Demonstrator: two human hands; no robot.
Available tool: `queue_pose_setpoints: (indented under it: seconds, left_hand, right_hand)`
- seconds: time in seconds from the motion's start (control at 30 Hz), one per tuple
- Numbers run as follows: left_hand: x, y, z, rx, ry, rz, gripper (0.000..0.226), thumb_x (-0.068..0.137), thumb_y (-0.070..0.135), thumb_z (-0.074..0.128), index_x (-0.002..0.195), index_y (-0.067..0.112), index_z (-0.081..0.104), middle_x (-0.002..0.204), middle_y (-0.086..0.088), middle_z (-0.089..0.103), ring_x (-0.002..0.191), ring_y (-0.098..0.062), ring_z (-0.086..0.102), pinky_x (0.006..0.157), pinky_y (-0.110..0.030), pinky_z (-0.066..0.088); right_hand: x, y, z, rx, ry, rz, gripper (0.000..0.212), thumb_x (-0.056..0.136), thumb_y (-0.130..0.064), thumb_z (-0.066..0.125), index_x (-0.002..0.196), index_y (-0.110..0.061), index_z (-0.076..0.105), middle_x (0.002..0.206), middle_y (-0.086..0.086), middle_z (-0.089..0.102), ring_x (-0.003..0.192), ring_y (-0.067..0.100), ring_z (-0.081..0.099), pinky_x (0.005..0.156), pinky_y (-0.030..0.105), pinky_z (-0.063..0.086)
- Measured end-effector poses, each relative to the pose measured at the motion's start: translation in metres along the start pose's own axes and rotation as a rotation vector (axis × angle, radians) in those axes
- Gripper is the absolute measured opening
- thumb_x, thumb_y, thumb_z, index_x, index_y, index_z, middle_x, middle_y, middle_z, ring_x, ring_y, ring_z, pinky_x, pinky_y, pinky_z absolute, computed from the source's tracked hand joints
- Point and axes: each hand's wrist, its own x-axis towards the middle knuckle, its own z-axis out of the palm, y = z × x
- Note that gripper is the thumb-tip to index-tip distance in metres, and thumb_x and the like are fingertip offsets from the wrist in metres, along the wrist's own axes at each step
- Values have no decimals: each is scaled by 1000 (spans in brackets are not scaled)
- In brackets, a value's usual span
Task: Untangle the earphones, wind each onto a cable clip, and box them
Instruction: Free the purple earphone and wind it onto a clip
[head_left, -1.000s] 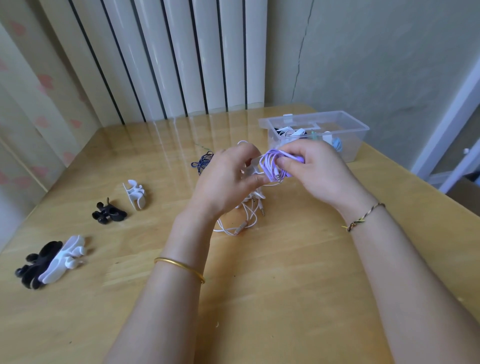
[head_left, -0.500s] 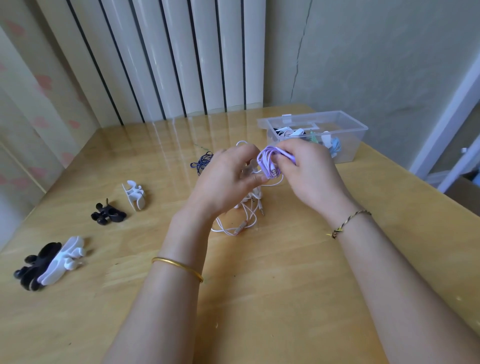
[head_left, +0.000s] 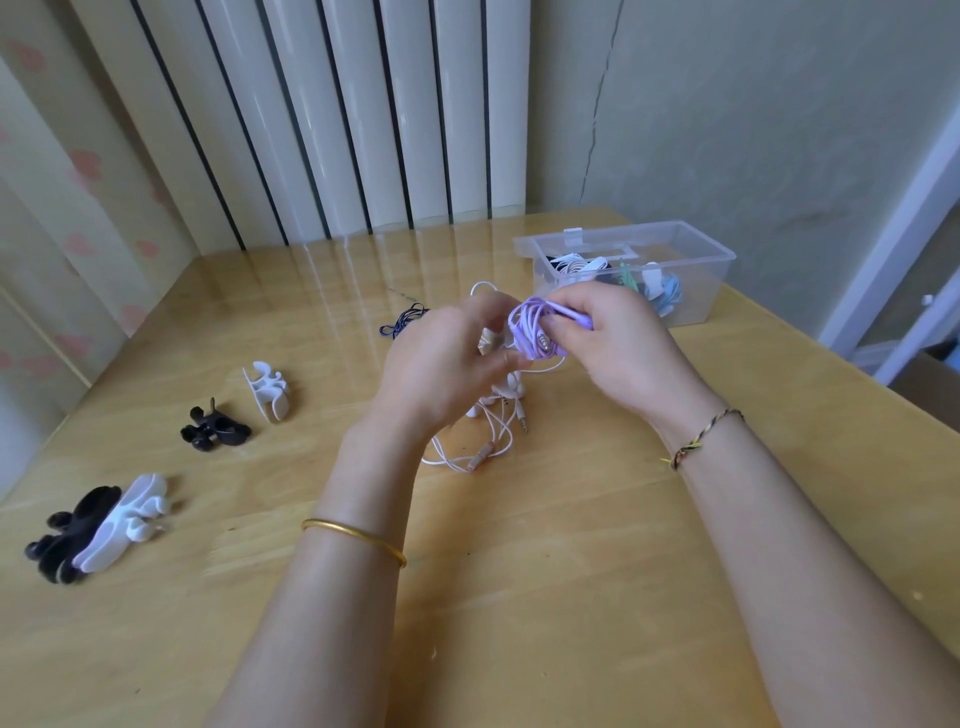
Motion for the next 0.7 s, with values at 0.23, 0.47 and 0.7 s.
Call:
queue_pose_setpoints:
  seconds: [0.23,0.47,0.7]
  left_hand:
    - [-4,8,4,-220,-44,-26,24,75,34,60,98,36,54,100,16,62,68,-20,64,71,-48,55]
    - [-9,24,-5,-544,-131,-235,25,93,40,50,102,21,64,99,-6,67,63,-13,61,78,-48,58]
    - [-4,18,2,-487,-22,-227,19,79,38,58,90,24,62,89,5,69,64,-14,64,64,-50,56]
  right_hand:
    - [2,1,0,-54,24,-12,18,94,-16,53,87,-10,68,73,9,60,64,17,45,54,25,30]
    - [0,2,5,-149,64,-26,16,95,-16,51,82,-17,60,64,-4,51,56,8,42,52,15,33]
    - [-1,1,10,-157,81,-68,14,95,-15,52,85,-13,62,67,-3,54,61,9,46,56,16,34]
